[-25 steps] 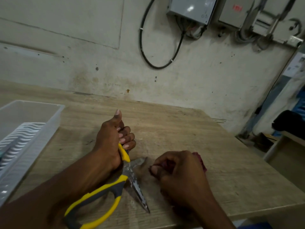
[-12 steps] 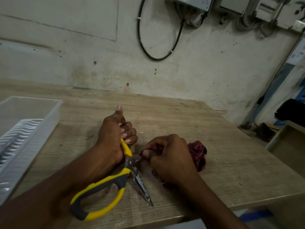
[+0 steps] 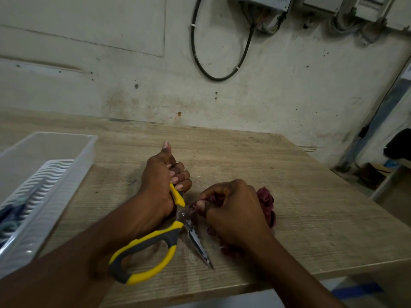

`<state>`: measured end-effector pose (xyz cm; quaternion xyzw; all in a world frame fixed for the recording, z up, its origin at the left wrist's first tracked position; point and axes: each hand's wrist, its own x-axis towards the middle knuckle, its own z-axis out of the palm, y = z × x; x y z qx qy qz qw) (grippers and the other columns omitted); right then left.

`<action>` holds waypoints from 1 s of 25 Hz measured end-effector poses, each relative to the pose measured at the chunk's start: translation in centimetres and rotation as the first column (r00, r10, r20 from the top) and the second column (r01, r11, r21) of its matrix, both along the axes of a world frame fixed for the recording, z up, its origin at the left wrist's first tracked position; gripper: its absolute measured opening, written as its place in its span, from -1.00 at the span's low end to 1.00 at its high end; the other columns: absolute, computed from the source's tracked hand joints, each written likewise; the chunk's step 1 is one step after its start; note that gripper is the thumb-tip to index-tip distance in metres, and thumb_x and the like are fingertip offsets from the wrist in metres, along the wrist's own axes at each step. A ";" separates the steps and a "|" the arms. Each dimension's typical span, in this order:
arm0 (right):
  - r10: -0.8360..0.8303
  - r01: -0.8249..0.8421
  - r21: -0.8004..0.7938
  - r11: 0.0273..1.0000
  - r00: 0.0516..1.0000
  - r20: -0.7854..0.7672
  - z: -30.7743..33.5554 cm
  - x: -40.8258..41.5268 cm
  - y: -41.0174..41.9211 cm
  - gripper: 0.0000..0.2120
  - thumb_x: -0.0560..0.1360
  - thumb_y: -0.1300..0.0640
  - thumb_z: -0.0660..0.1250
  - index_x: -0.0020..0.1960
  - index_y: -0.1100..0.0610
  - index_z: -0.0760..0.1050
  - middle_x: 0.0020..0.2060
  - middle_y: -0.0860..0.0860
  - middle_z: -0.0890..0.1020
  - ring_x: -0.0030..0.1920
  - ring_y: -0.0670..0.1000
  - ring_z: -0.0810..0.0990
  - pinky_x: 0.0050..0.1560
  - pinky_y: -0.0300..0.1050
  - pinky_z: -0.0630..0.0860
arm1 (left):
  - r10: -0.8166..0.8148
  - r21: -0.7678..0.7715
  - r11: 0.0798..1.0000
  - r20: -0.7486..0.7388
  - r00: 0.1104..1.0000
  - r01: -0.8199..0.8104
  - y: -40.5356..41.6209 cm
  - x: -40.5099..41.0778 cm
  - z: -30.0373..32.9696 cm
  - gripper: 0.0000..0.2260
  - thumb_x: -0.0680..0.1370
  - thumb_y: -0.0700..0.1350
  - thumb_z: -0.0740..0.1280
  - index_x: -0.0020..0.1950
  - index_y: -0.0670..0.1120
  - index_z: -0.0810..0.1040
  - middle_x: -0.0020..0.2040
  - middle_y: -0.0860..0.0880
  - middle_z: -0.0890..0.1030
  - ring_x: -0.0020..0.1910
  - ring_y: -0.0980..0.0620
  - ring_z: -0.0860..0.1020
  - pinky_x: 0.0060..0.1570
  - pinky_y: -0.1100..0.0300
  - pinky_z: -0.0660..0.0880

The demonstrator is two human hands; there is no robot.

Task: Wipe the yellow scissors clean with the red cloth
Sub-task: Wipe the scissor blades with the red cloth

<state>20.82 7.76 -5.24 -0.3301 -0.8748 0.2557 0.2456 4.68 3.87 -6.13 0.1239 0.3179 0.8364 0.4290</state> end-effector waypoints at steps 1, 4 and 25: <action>0.001 -0.001 -0.004 1.000 1.000 0.001 -0.1 0.0 -0.2 -0.96 0.44 0.01 0.54 -0.13 -0.13 0.73 -0.37 -0.18 0.71 -0.38 -0.17 0.66 -0.26 -0.05 0.70 | 0.008 -0.001 1.000 0.006 1.000 -0.008 -0.1 0.0 0.0 -0.46 0.70 0.16 0.16 -0.43 -0.05 0.23 -0.57 0.03 0.18 -0.66 0.10 0.15 -0.63 0.36 0.13; 0.046 -0.046 0.005 0.999 0.999 0.005 0.2 -0.1 -0.6 -0.93 0.44 0.01 0.52 -0.10 -0.14 0.74 -0.34 -0.21 0.72 -0.33 -0.19 0.67 -0.24 -0.08 0.68 | 0.017 0.006 1.000 -0.007 1.000 -0.017 0.0 0.0 0.0 -0.46 0.70 0.16 0.17 -0.43 -0.05 0.22 -0.57 0.03 0.17 -0.66 0.11 0.15 -0.63 0.35 0.10; 0.071 -0.084 0.114 0.990 0.991 0.109 1.1 -0.3 -0.4 -0.85 0.43 0.03 0.49 -0.03 -0.15 0.73 -0.21 -0.21 0.74 -0.22 -0.18 0.66 -0.16 -0.15 0.66 | -0.004 -0.009 1.000 -0.011 1.000 0.004 -0.1 0.2 0.4 -0.44 0.70 0.16 0.16 -0.46 -0.05 0.24 -0.58 0.03 0.17 -0.68 0.11 0.15 -0.64 0.38 0.12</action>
